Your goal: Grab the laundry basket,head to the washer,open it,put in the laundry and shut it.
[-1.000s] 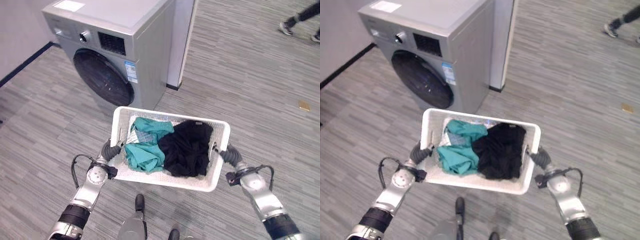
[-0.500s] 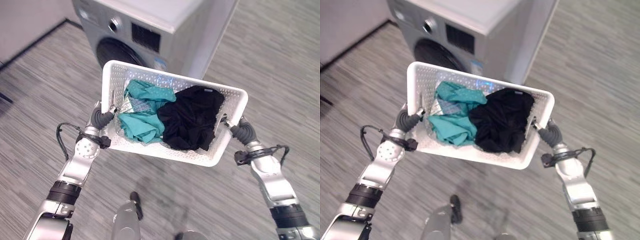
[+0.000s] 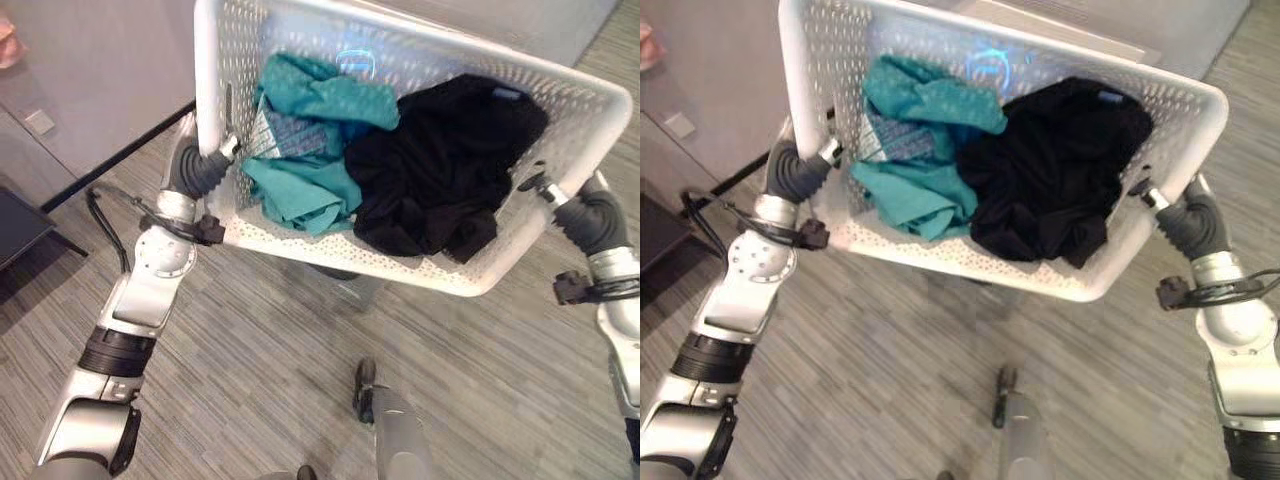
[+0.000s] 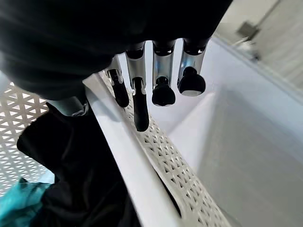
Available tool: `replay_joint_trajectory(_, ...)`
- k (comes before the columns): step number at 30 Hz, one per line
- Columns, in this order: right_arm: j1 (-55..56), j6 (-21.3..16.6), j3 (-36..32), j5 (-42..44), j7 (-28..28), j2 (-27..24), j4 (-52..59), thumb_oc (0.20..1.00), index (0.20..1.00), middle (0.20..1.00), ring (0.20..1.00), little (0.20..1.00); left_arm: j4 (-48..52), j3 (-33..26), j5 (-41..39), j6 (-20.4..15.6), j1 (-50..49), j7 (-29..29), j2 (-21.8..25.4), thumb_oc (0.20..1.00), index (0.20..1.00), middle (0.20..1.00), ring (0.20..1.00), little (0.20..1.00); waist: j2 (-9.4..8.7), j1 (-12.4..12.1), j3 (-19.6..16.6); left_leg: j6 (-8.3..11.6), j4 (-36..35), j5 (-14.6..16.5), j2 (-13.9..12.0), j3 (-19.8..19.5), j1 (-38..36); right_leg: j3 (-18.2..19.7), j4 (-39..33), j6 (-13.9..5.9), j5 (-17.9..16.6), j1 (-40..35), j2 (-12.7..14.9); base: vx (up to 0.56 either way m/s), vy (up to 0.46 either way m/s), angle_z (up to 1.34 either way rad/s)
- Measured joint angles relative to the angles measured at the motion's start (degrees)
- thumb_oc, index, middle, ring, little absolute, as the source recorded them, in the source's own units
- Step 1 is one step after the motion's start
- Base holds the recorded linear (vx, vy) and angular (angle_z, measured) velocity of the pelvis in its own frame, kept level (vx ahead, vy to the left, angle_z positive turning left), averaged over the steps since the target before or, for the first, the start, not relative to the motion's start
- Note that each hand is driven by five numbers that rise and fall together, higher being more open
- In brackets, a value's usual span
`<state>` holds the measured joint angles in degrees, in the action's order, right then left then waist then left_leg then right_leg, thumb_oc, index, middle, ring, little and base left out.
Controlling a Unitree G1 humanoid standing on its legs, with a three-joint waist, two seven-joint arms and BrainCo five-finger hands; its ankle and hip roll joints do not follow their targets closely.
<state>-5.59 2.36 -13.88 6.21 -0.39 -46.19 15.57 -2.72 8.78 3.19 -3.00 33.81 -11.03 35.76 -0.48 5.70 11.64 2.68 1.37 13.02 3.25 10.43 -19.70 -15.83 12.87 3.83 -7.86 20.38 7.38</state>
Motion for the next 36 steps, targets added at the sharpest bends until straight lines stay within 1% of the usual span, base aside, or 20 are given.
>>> replay_joint_trajectory(2,-2.65,-0.1,0.68,0.39,-0.6,-1.41,-2.19,0.2,0.2,0.2,0.2,0.2,-0.87,1.01,-0.43,-0.15,0.38,-0.03,0.28,0.2,0.2,0.2,0.2,0.2,2.33,-1.02,-1.14,-0.88,2.51,2.91,-2.09,0.92,1.14,0.06,1.75,1.76,2.02,-0.14,-2.34,0.27,-0.023,-0.06)
replay_joint_trajectory(5,-5.22,-0.47,2.41,0.05,-0.36,-10.13,-5.22,0.2,0.2,0.2,0.2,0.2,-5.04,4.1,-2.2,1.68,6.49,1.03,3.23,0.2,0.2,0.2,0.2,0.2,2.58,-1.31,-1.25,-1.48,-1.19,2.49,-1.55,1.11,6.0,-1.07,3.62,1.78,4.6,-0.68,-4.84,0.29,-0.066,-0.19)
replay_joint_trajectory(7,-5.6,-0.37,4.15,-0.3,-0.1,-11.8,-5.58,0.2,0.2,0.2,0.2,0.2,-7.57,6.21,-3.32,2.83,8.12,1.82,4.91,0.2,0.2,0.2,0.2,0.2,1.62,0.07,-1.37,-0.17,1.91,2.54,-3.81,2.37,3.64,-8.43,8.96,-0.87,12.76,-2.74,-3.43,0.26,-0.145,-0.12)
replay_joint_trajectory(8,-5.65,0.02,5.73,-0.26,0.04,-11.96,-6.63,0.2,0.2,0.2,0.2,0.2,-9.5,7.61,-4.6,1.93,8.18,1.75,4.45,0.2,0.2,0.2,0.2,0.2,0.13,-0.07,-1.62,2.16,10.09,1.45,-4.58,2.75,4.68,-10.0,6.99,-0.8,13.22,-6.86,-2.37,0.18,-0.18,-0.01)
replay_joint_trajectory(10,-6.64,0.17,7.09,0.2,0.63,-12.51,-8.9,0.2,0.2,0.2,0.2,0.2,-9.73,7.87,-4.59,0.58,8.77,1.77,4.51,0.2,0.2,0.2,0.2,0.2,-0.09,-0.12,-1.65,7.05,24.75,-0.65,-5.85,2.56,10.16,-9.86,4.13,-0.28,13.63,-9.85,-3.4,0.15,-0.131,-0.28)
replay_joint_trajectory(11,-11.01,0.42,11.91,1.28,0.89,-12.2,-11.93,0.2,0.2,0.2,0.2,0.2,-11.19,7.57,-4.86,0.28,8.41,1.6,4.65,0.2,0.2,0.2,0.2,0.2,-0.1,-1.47,-1.63,12.73,43.43,-10.14,-7.33,1.25,17.93,-7.55,2.11,3.45,11.99,-12.71,-4.6,0.06,-0.029,-0.93)
replay_joint_trajectory(12,-13.59,0.63,15.19,2.02,0.93,-12.06,-13.18,0.2,0.2,0.2,0.2,0.2,-12.15,7.46,-4.94,0.25,7.57,1.39,4.76,0.2,0.2,0.2,0.2,0.2,0.03,-3.26,-1.66,11.89,49.12,-12.14,-7.56,0.83,20.47,-4.69,2.0,3.9,11.38,-13.44,-4.54,0.09,0.024,-1.5)
replay_joint_trajectory(13,-14.17,0.98,16.37,2.54,0.95,-11.42,-13.7,0.2,0.2,0.2,0.2,0.2,-12.76,7.47,-4.97,0.36,6.93,1.28,4.97,0.2,0.2,0.2,0.2,0.2,-0.25,-4.73,-1.51,10.66,50.9,-10.67,-7.95,0.4,22.3,-2.6,1.23,4.63,11.45,-14.52,-4.94,0.08,0.067,-1.23)
replay_joint_trajectory(15,-15.6,1.37,17.85,2.88,1.1,-10.52,-14.32,0.2,0.2,0.2,0.2,0.2,-13.53,7.52,-5.02,0.12,7.64,1.27,6.58,0.2,0.2,0.2,0.2,0.2,-0.56,-2.98,-1.58,7.85,46.83,-9.25,-11.02,-1.61,28.73,-1.43,-0.94,4.13,11.67,-16.44,-5.57,0.15,0.215,-0.61)
replay_joint_trajectory(16,-18.68,1.7,19.55,3.41,1.32,-8.92,-15.93,0.2,0.2,0.2,0.2,0.2,-14.09,7.72,-5.37,-0.21,8.24,1.26,8.11,0.2,0.2,0.2,0.2,0.2,-1.88,-3.03,-1.11,6.85,39.64,-8.14,-12.6,-2.85,29.1,1.93,-1.64,3.65,11.09,-16.79,-6.08,0.18,0.253,-0.76)
replay_joint_trajectory(17,-22.97,2.09,22.58,4.06,1.58,-5.64,-18.97,0.2,0.2,0.2,0.2,0.2,-15.52,8.29,-5.69,-0.28,8.56,1.25,10.03,0.2,0.2,0.2,0.2,0.2,-2.6,-3.42,-1.22,6.51,30.37,-7.99,-13.85,-5.56,27.95,4.03,-3.95,1.85,9.58,-17.91,-7.23,0.18,0.177,-1.4)
replay_joint_trajectory(18,-28.2,3.12,26.68,4.38,1.22,-3.82,-21.59,0.2,0.2,0.2,0.2,0.2,-17.38,8.59,-6.78,-0.23,9.02,1.25,12.7,0.2,0.2,0.2,0.2,0.2,-2.52,-4.03,-1.28,6.76,15.33,-8.42,-15.41,-9.05,24.37,6.3,-6.0,0.02,9.16,-18.62,-8.74,0.17,0.183,-1.39)
replay_joint_trajectory(19,-32.14,3.54,29.64,4.37,1.77,-3.9,-23.12,0.2,0.2,0.2,0.2,0.2,-20.19,10.05,-7.56,-0.22,11.39,1.25,14.96,0.2,0.2,0.2,0.2,0.2,-1.83,-3.97,-0.9,8.9,4.96,-10.1,-17.82,-12.88,22.46,7.5,-7.15,0.58,8.84,-19.47,-10.22,0.11,0.117,-1.14)
replay_joint_trajectory(21,-35.54,5.15,33.36,4.46,2.08,-3.91,-25.04,0.2,0.2,0.2,0.2,0.2,-23.86,12.93,-8.16,0.28,15.91,1.27,16.29,0.2,0.2,0.2,0.2,0.2,-1.77,-4.21,-0.85,9.85,-3.18,-12.65,-19.72,-17.18,22.15,8.75,-6.77,1.3,8.93,-20.84,-10.33,0.13,0.134,-0.61)
replay_joint_trajectory(23,-35.62,5.28,33.91,5.35,2.05,-3.99,-25.84,0.2,0.2,0.2,0.2,0.2,-24.52,14.6,-8.81,0.32,17.54,1.26,16.35,0.2,0.2,0.2,0.2,0.2,-1.07,-4.14,-1.07,9.63,0.04,-13.36,-18.82,-17.51,23.58,8.77,-7.4,1.29,9.38,-22.33,-9.96,0.18,0.182,-0.2)
replay_joint_trajectory(25,-36.5,5.48,35.27,5.82,1.73,-4.08,-27.5,0.2,0.2,0.2,0.2,0.2,-25.71,18.95,-9.58,1.39,20.17,1.6,17.43,0.2,0.2,0.2,0.2,0.2,0.48,-3.64,-1.95,8.9,0.35,-14.13,-18.12,-15.35,22.65,8.22,-9.4,0.32,9.77,-24.64,-9.55,0.1,0.131,0.04)
replay_joint_trajectory(27,-37.08,5.68,36.37,6.58,2.65,-5.47,-27.79,0.2,0.2,0.2,0.2,0.2,-26.15,21.08,-9.92,1.09,21.29,2.14,18.05,0.2,0.2,0.2,0.2,0.2,3.7,-3.47,-3.6,6.26,0.3,-20.1,-16.63,-14.2,20.27,8.08,-10.15,-1.18,10.15,-25.36,-9.89,0.08,0.173,0.19)
replay_joint_trajectory(28,-37.46,6.04,37.15,6.82,2.65,-5.3,-28.63,0.2,0.2,0.2,0.2,0.2,-29.1,23.89,-10.06,1.0,24.54,2.7,17.98,0.2,0.2,0.2,0.2,0.2,4.22,-2.81,-3.89,7.28,-1.93,-20.16,-15.49,-12.6,18.78,7.33,-9.03,-2.92,11.39,-25.3,-8.78,0.07,0.218,0.18)
replay_joint_trajectory(30,-44.73,7.09,43.2,7.61,2.87,-4.28,-32.43,0.2,0.2,0.2,0.2,0.2,-37.93,30.05,-10.1,1.48,31.22,3.02,17.94,0.2,0.2,0.2,0.2,0.2,3.97,-5.35,-3.93,7.16,-4.07,-20.09,-13.13,-12.01,17.13,8.77,-7.79,-4.77,11.65,-24.07,-6.03,0.04,0.163,-0.22)
replay_joint_trajectory(36,-50.2,7.53,48.17,9.23,4.32,-1.94,-38.55,0.2,0.2,0.2,0.2,0.2,-44.06,34.26,-10.02,2.7,38.71,5.33,17.87,0.2,0.2,0.2,0.2,0.2,3.54,-8.08,-4.16,4.45,-4.9,-18.39,-8.94,-11.22,16.56,7.59,-8.14,-8.24,12.29,-24.61,-1.59,0.03,0.071,0.08)
